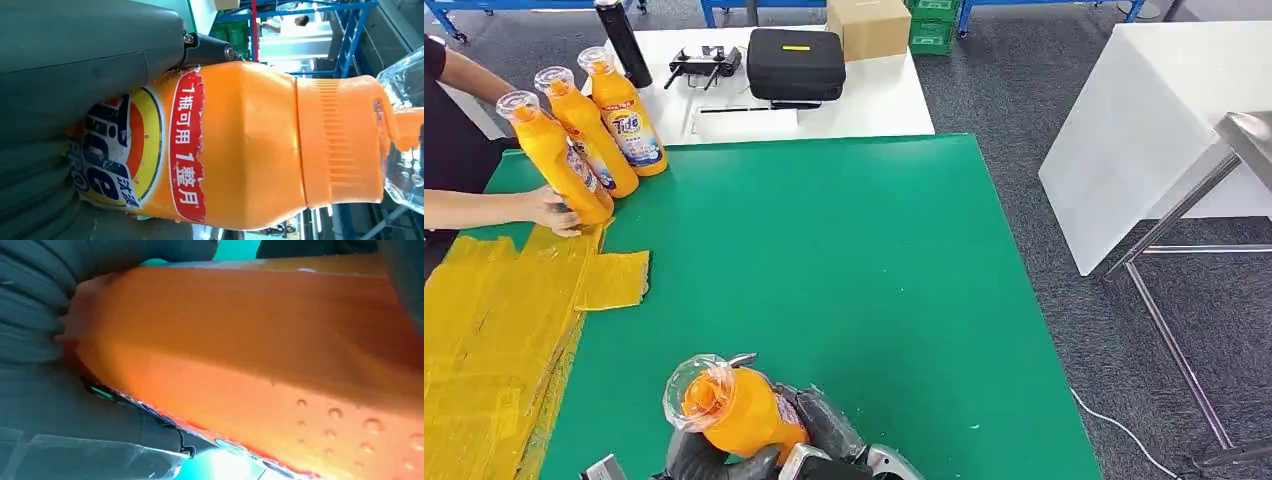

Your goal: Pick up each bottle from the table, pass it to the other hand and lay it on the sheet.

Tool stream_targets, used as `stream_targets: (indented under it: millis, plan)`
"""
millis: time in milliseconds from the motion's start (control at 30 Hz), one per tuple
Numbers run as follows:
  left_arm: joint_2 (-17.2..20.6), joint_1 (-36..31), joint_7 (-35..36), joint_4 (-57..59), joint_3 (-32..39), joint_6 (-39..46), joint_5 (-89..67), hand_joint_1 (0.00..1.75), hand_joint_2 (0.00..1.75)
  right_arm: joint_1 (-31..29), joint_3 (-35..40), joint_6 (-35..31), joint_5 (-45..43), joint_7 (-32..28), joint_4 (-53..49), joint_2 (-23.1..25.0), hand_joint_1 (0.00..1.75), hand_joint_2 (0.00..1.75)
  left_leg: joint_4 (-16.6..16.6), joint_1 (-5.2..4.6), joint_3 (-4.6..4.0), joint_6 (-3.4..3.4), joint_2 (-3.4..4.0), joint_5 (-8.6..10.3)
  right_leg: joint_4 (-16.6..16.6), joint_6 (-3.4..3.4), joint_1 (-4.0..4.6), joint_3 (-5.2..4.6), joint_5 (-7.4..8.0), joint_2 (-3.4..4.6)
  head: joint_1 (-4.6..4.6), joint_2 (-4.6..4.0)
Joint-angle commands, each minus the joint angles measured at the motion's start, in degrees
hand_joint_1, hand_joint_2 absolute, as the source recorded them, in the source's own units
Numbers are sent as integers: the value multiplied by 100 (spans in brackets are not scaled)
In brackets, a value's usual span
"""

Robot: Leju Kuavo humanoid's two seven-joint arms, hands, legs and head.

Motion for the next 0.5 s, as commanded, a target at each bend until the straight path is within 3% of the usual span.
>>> stream_targets:
  millis: [33,267,300,333,433,500]
  plan:
    - [85,-164,5,220,-305,-58,-23,175,175,-124,264,58,42,46,398,-55,175,175,-2,4,7,-10,4,-1,-6,-5,4,10,0,-2,0,0]
    - [60,-98,-21,136,-169,297,-304,175,175,-52,177,-102,22,45,277,-64,175,175,-2,5,7,-11,4,-1,-6,-5,5,10,0,-2,0,0]
    - [-9,15,189,4,110,836,-693,175,175,70,30,-402,32,24,68,-84,80,175,2,8,9,-15,7,-4,-5,-7,8,13,-2,-2,0,0]
    - [-40,119,344,-188,313,1251,-1182,175,175,202,4,-636,-7,122,-281,-313,0,175,1,5,5,-11,5,-2,-3,-5,5,8,-1,-1,0,0]
    - [-139,231,797,-679,1293,2934,-3619,175,175,599,-335,-963,-435,36,-1240,-734,0,175,11,8,-3,-11,-1,-7,2,-4,8,5,-6,-8,2,0]
    - [-45,105,1282,-691,2064,3561,-4953,175,175,744,-577,-965,-708,-188,-1688,-863,0,175,15,8,-10,-11,-4,-7,6,-5,7,0,-7,-12,4,0]
